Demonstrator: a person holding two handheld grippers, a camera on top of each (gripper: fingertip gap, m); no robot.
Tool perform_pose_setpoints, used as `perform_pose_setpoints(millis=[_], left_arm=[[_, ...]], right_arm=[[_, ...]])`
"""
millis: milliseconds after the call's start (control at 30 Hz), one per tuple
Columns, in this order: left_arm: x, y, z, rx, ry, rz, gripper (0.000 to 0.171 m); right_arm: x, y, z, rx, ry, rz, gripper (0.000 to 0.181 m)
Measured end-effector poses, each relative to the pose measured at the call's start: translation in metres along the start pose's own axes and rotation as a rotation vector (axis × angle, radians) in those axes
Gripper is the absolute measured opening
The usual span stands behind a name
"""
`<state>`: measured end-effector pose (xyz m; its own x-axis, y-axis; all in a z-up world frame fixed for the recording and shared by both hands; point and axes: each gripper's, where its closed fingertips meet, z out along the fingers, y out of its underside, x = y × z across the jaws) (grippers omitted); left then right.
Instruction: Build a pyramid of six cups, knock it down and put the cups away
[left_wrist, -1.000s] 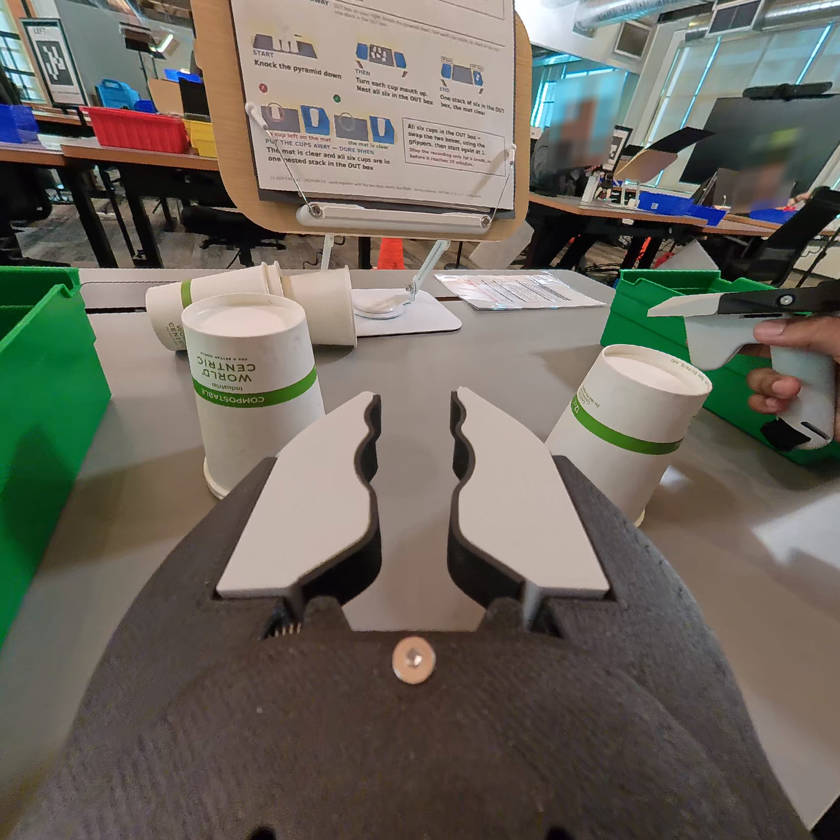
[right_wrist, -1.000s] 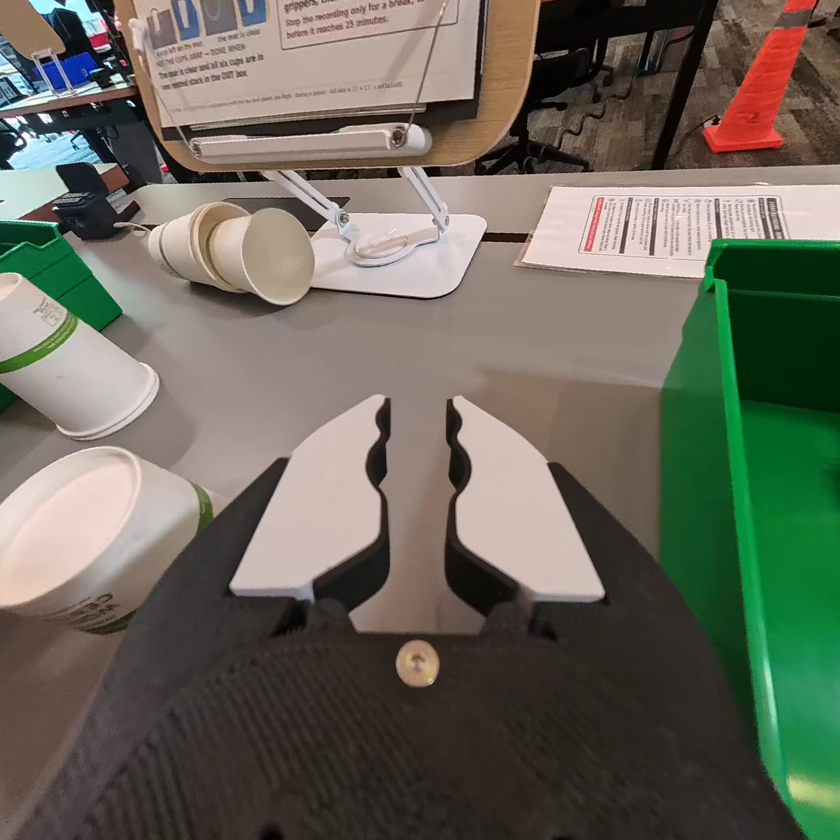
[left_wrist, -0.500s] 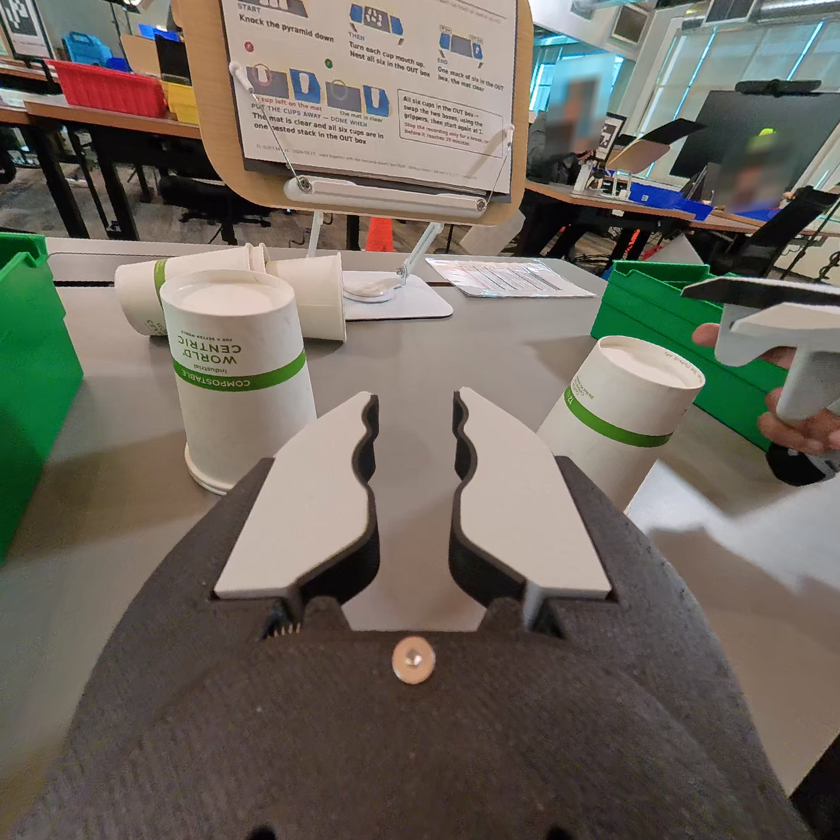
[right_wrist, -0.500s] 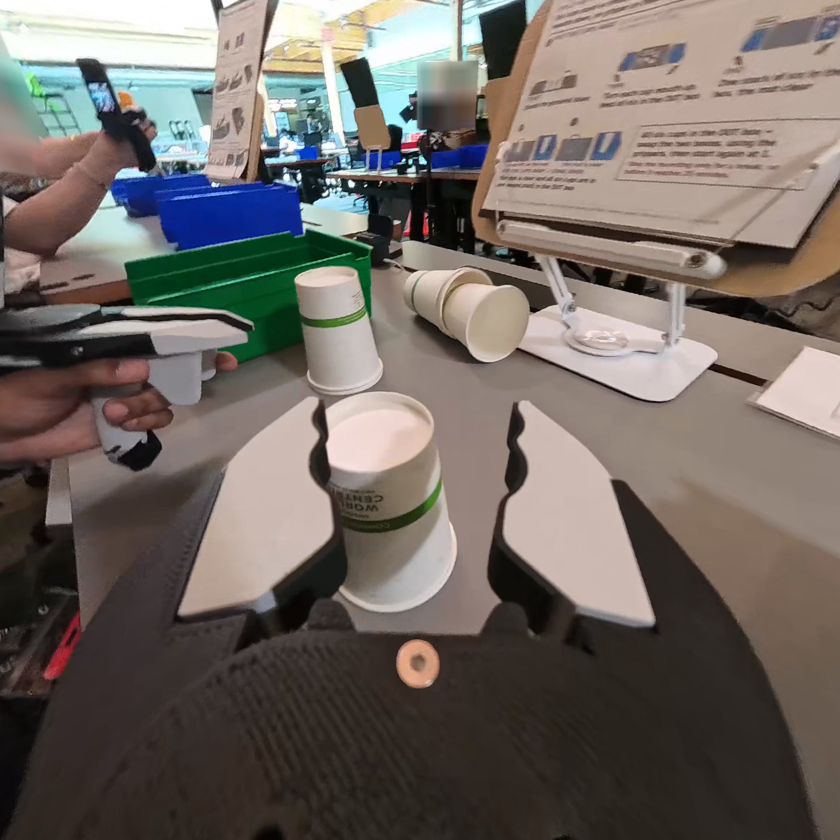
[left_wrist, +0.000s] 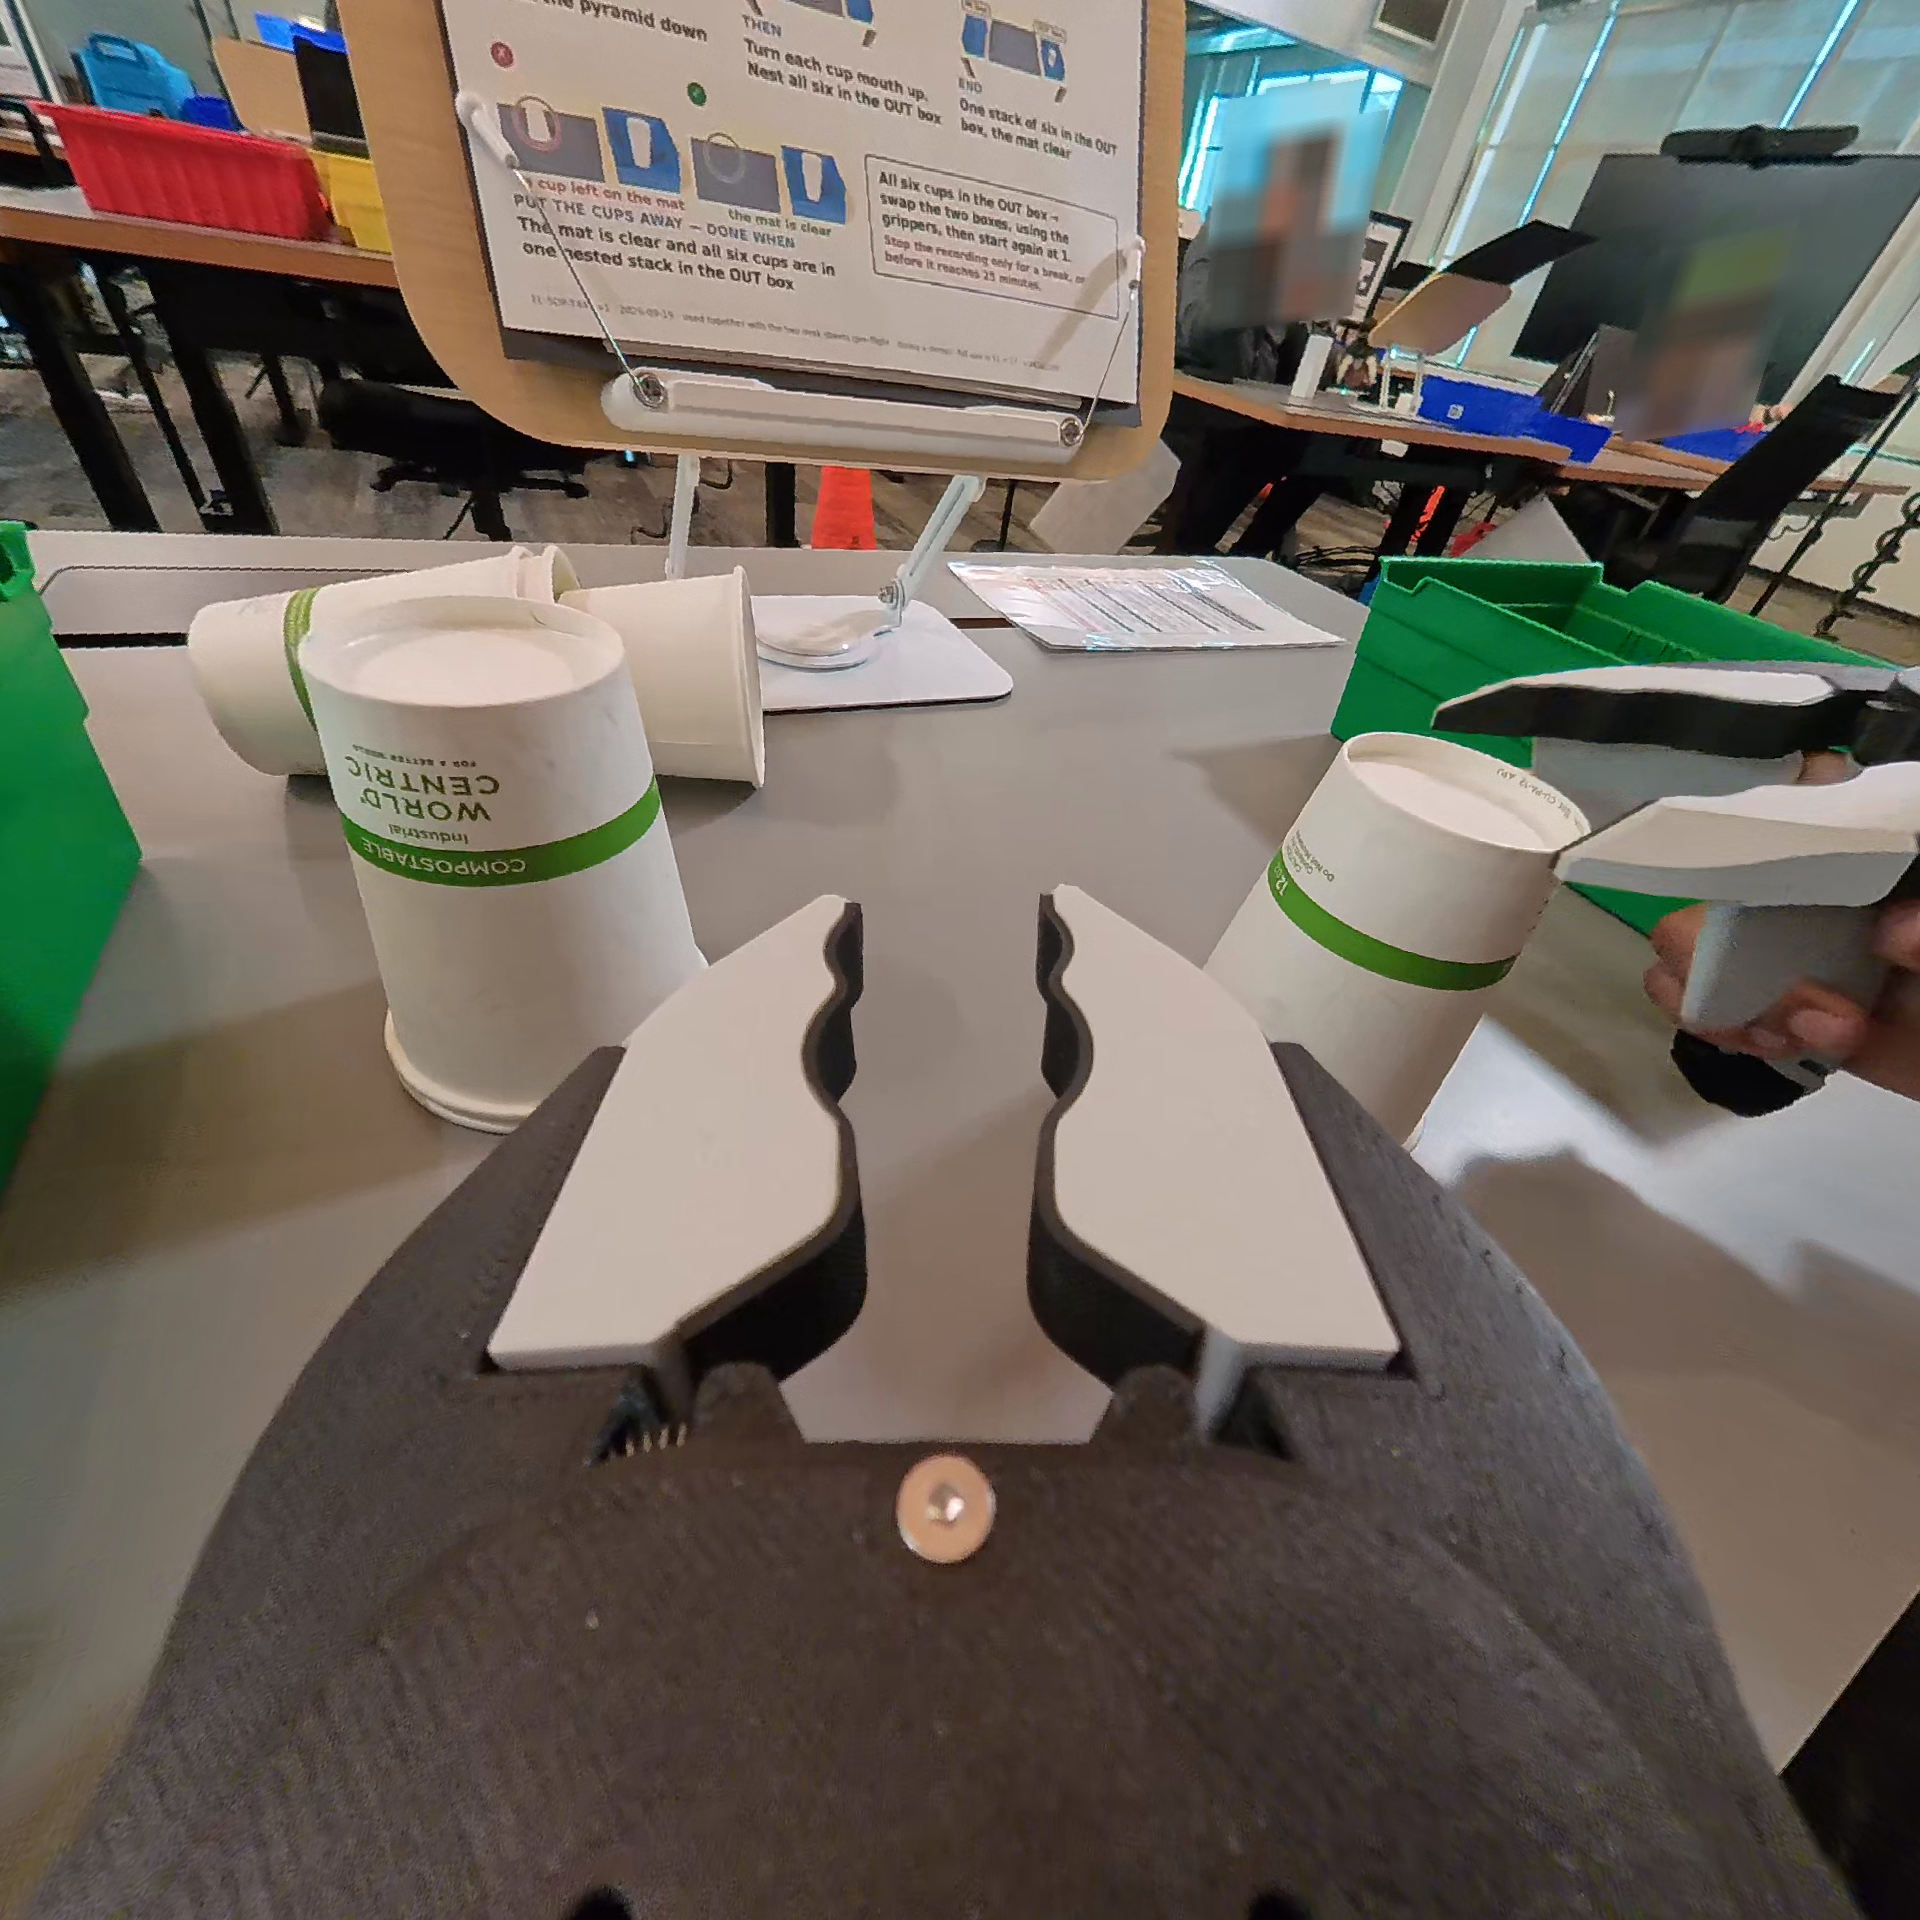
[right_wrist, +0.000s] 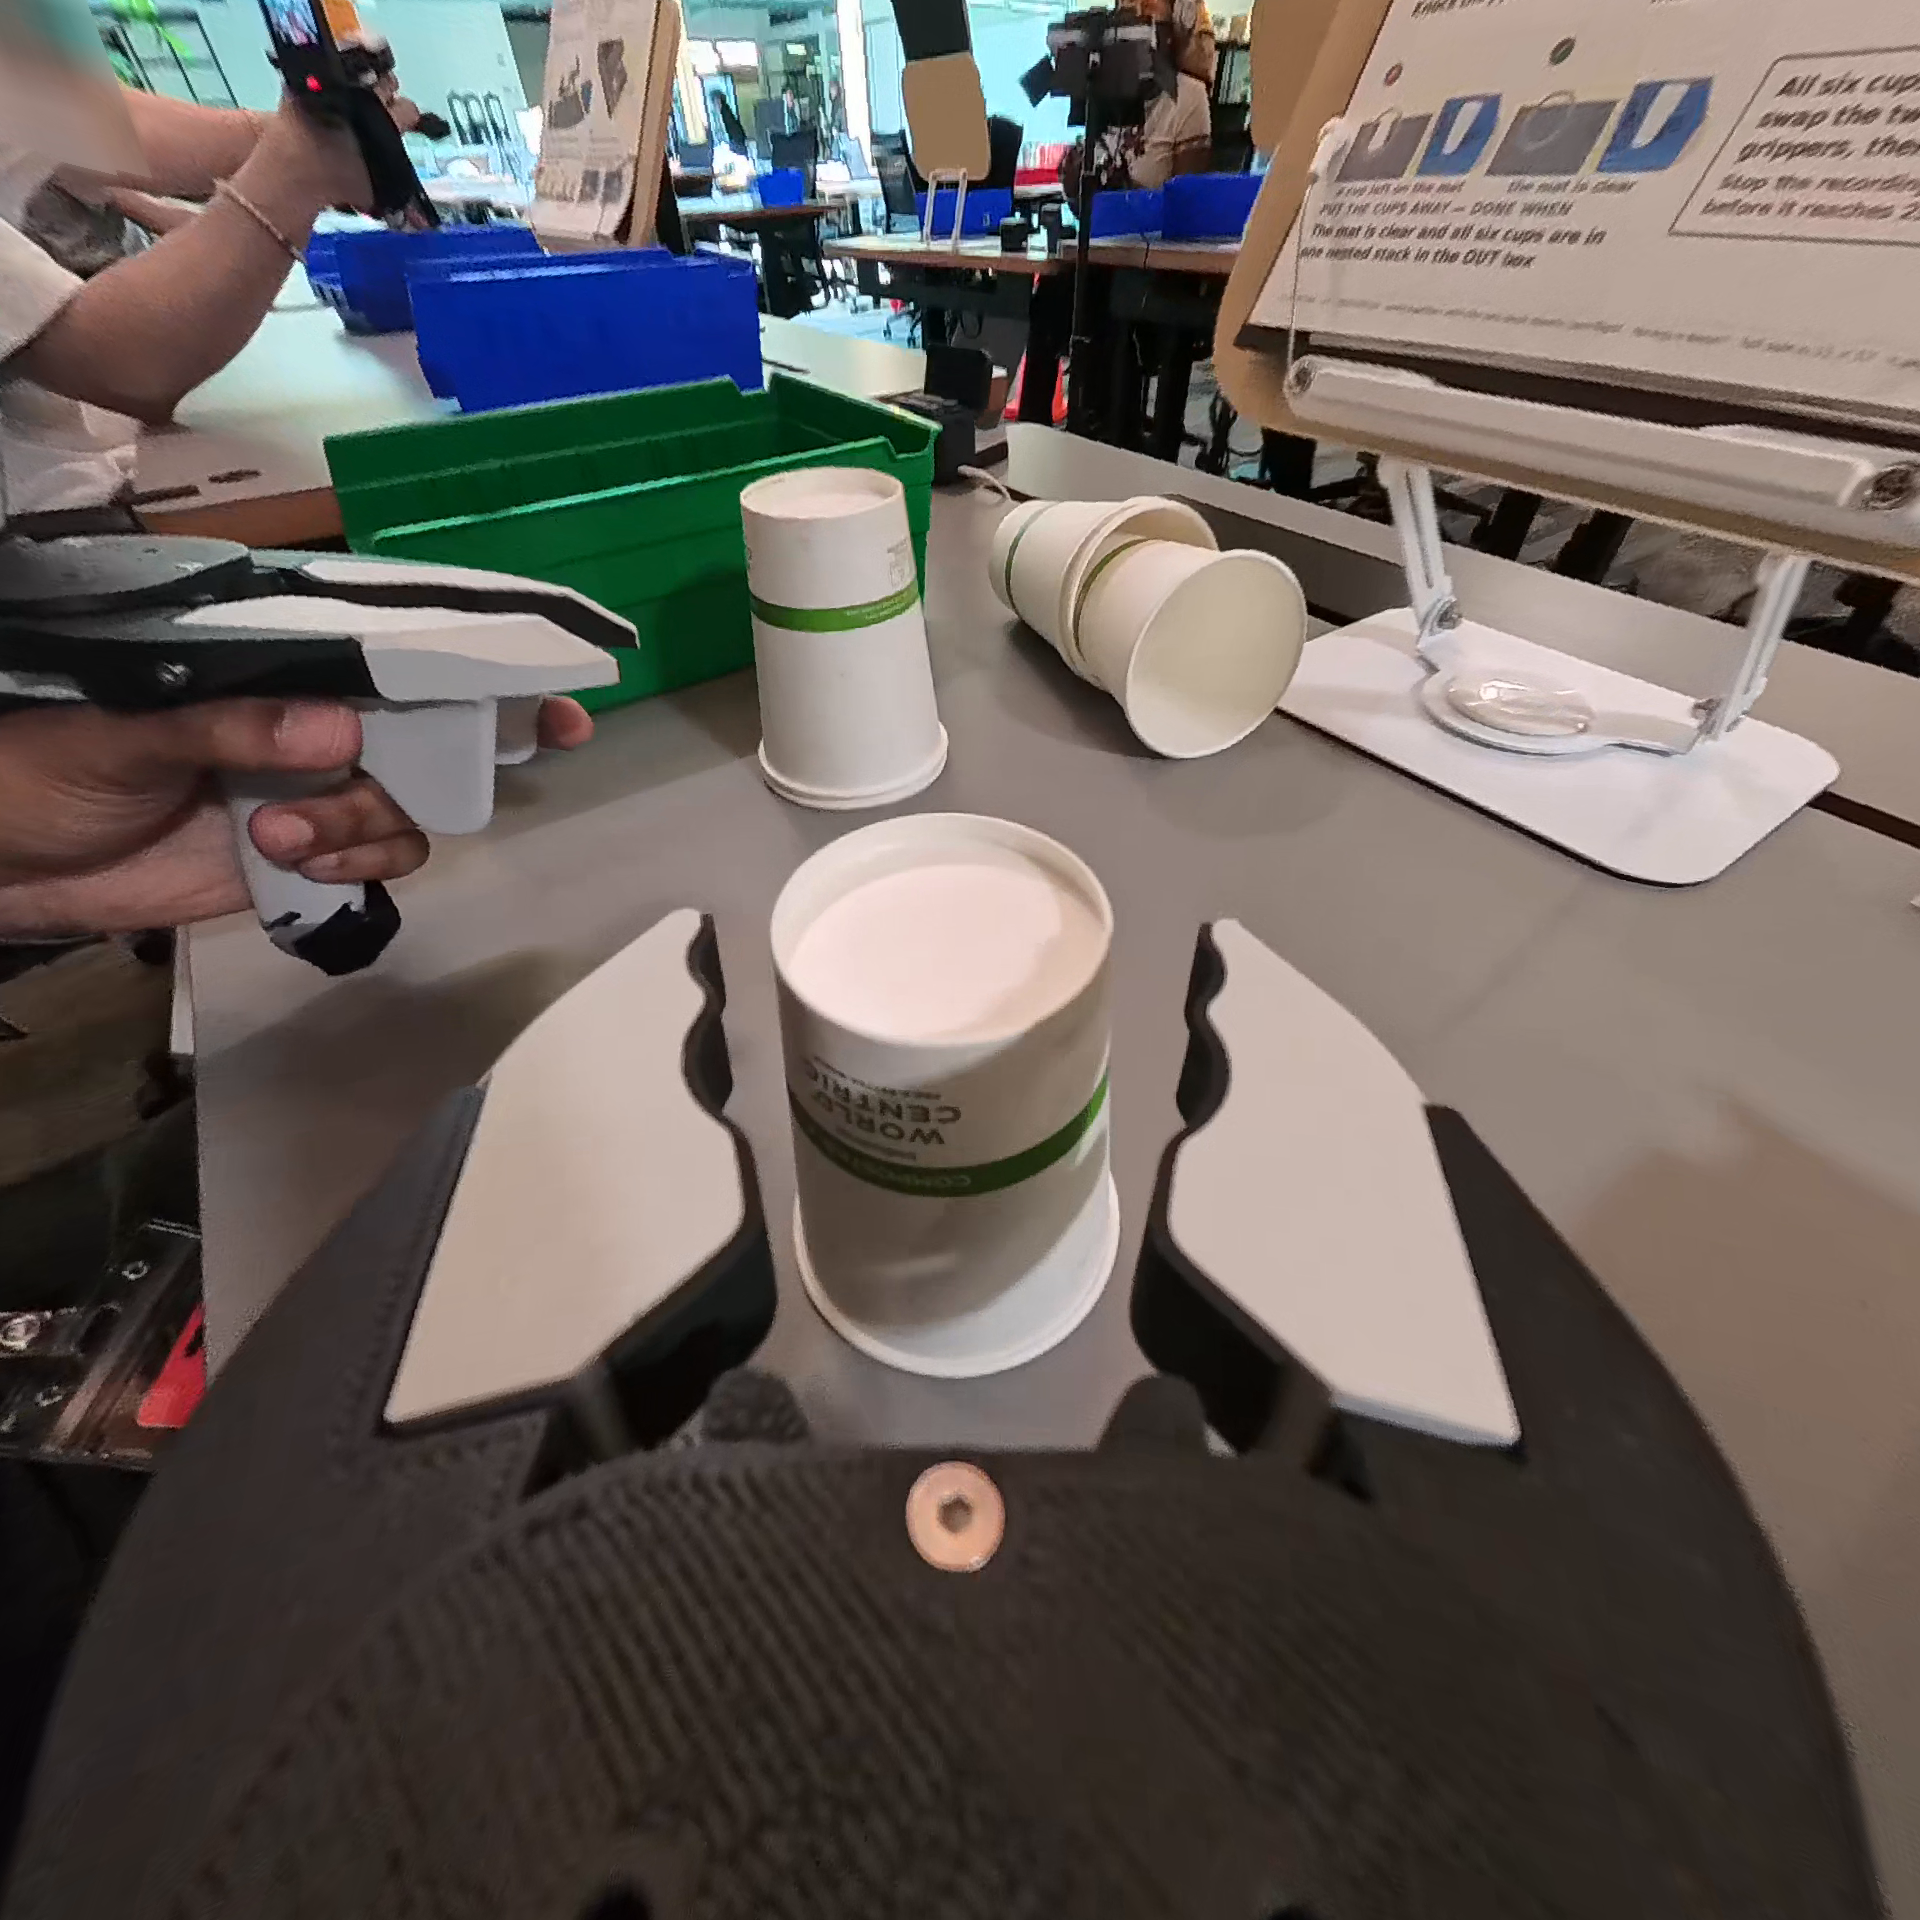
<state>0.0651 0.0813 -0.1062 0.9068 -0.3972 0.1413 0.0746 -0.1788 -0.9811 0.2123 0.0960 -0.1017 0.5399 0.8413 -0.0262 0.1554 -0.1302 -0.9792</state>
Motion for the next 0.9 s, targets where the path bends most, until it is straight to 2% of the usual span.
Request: perform_pose_setpoints(millis=[233,900], left_arm=[[0.005,0.002,0.001,-0.011,0.014,0.021,0.033],[0.02,0.014,0.004,-0.072,0.095,0.041,0.036]], right_arm=[[-0.001,0.014,0.007,-0.077,0.018,-0.028,0.089],[-0.001,0.019,0.008,-0.103,0.019,-0.035,0.094]])
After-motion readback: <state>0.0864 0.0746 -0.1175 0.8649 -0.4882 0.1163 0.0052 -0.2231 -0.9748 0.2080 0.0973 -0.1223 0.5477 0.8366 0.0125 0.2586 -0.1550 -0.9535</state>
